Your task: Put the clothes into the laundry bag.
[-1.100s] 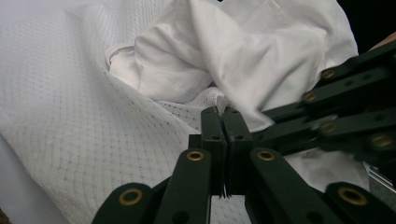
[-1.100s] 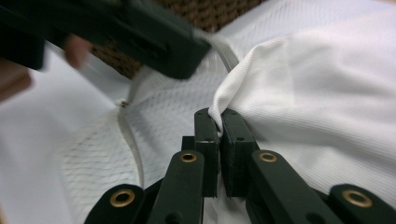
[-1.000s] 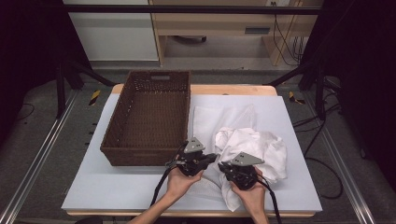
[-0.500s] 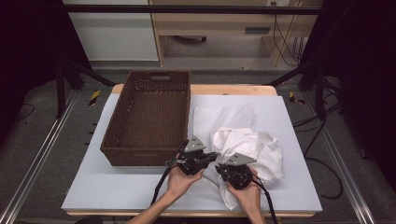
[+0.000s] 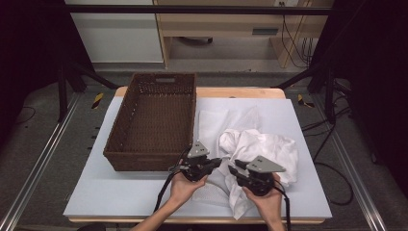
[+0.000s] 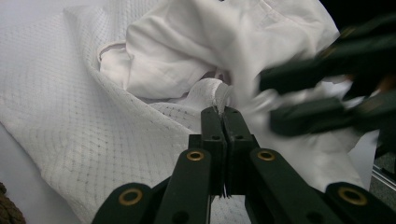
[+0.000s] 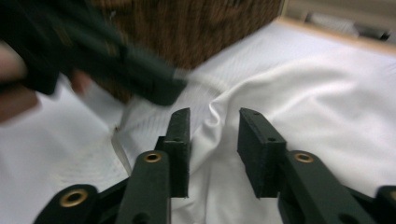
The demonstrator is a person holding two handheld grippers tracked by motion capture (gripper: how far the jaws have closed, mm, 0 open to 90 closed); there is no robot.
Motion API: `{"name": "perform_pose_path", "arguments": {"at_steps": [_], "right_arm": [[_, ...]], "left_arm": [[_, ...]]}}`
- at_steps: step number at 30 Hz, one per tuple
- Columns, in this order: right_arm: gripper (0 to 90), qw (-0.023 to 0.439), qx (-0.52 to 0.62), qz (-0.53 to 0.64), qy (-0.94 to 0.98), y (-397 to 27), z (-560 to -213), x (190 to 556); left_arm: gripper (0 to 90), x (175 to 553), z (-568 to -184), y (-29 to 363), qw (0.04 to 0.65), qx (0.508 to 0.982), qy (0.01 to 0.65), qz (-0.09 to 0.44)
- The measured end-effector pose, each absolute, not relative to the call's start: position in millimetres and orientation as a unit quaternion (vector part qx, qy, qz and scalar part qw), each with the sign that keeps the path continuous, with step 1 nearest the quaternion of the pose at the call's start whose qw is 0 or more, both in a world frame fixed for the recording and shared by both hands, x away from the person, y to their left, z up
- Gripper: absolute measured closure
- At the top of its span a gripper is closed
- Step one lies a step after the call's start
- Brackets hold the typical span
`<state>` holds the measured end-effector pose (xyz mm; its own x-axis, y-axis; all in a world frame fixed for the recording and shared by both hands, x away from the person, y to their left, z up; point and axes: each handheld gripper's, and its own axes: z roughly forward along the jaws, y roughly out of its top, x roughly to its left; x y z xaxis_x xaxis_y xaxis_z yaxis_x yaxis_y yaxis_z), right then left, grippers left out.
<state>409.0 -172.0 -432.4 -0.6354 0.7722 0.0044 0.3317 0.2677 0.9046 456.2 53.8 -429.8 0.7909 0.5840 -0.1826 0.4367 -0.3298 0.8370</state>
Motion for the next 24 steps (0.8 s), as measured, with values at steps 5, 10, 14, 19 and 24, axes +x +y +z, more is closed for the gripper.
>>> {"name": "perform_pose_path", "arguments": {"at_steps": [5, 10, 14, 19, 24], "right_arm": [[46.8, 0.275, 0.397, 0.462, 0.744, -205, -417, 405], [39.9, 0.263, 0.415, 0.463, 0.737, -222, -424, 405], [39.4, 0.27, 0.399, 0.479, 0.734, -223, -408, 395], [40.3, 0.247, 0.376, 0.479, 0.754, -218, -403, 380], [42.7, 0.19, 0.376, 0.427, 0.8, -198, -445, 387]], "left_arm": [[88.8, 455, -430, 52, 0.483, 0.814, 0.312, 0.074], [88.8, 455, -431, 52, 0.483, 0.814, 0.313, 0.074], [88.8, 455, -431, 53, 0.482, 0.815, 0.314, 0.075], [88.8, 455, -431, 54, 0.483, 0.813, 0.316, 0.076], [88.8, 454, -431, 53, 0.481, 0.815, 0.312, 0.077]]}}
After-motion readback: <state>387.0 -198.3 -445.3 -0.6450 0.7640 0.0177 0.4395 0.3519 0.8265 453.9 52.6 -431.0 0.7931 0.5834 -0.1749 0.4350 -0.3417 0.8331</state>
